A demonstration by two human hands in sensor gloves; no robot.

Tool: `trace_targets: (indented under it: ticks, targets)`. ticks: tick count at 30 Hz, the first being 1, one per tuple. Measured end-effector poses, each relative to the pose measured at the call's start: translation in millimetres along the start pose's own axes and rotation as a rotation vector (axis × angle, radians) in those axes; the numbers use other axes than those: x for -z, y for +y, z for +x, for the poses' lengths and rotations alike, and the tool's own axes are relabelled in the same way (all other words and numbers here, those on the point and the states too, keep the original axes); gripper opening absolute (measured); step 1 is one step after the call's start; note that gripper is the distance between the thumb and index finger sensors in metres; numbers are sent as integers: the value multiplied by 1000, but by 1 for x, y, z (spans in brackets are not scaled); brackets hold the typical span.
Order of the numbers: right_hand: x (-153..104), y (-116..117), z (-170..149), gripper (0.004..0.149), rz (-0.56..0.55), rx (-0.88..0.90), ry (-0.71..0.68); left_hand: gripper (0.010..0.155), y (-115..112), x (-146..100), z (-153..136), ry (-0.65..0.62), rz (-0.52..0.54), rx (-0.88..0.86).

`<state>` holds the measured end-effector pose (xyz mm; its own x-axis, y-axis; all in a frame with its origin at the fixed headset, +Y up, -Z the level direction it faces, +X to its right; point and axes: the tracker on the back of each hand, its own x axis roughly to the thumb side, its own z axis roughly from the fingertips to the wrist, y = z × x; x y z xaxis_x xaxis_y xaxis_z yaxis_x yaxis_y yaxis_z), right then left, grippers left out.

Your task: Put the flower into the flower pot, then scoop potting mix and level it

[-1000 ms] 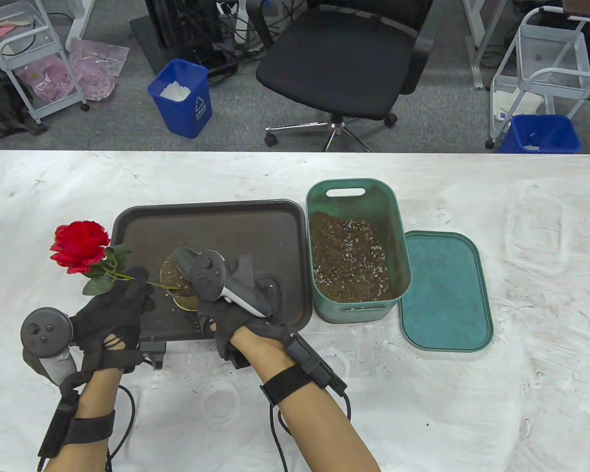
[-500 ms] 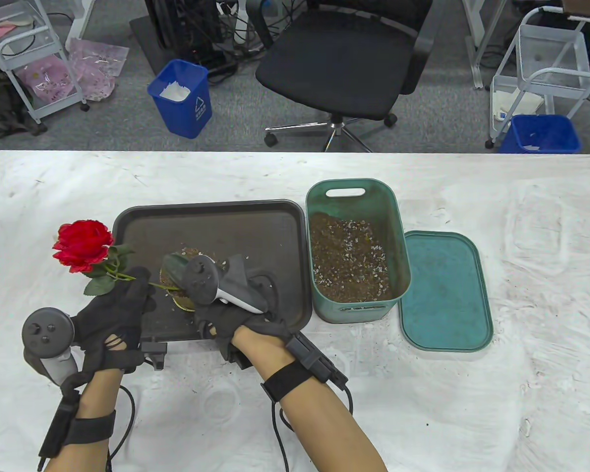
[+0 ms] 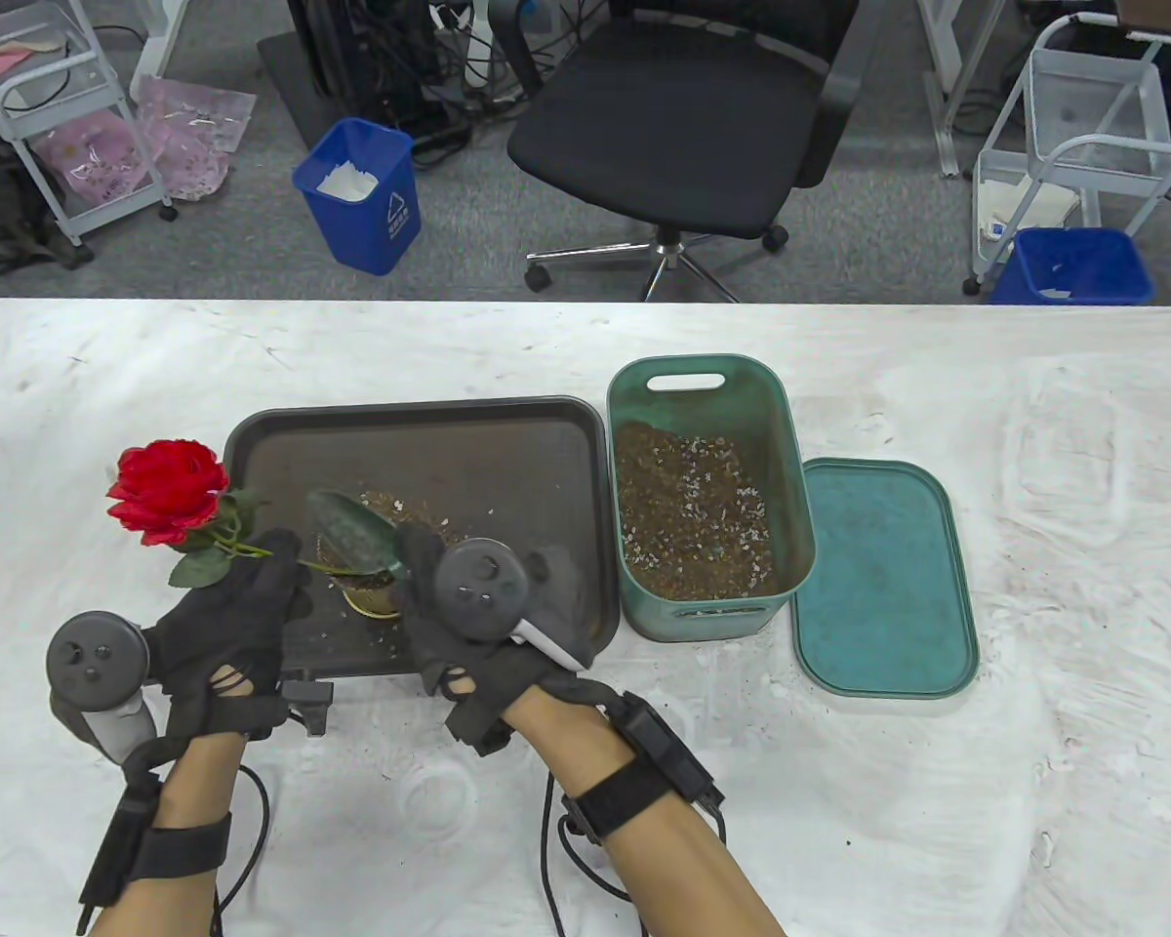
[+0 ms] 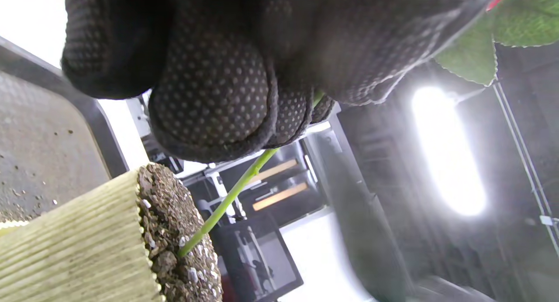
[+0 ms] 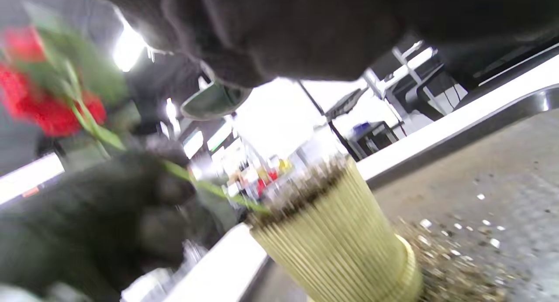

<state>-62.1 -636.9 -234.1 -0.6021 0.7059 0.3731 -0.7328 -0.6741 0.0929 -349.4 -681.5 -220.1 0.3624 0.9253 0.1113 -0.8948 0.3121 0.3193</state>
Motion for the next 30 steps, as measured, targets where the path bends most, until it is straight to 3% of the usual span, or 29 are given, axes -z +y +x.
trace_targets:
  ticks: [3, 7, 12, 22, 30]
  targets:
    - [-40, -25, -21, 67, -109, 114, 33, 43, 1, 0, 3, -6, 7, 17]
    - [-68, -30, -56, 69, -174, 222, 85, 42, -2, 5, 14, -33, 16, 81]
    - [-71, -29, -76, 66, -183, 243, 107, 43, -7, 10, 30, -57, 21, 155]
    - [-80, -35, -79, 65, -199, 245, 104, 43, -3, 19, 57, -92, 7, 251]
    - [-81, -36, -80, 65, -200, 242, 112, 43, -5, 50, 90, -112, -23, 316]
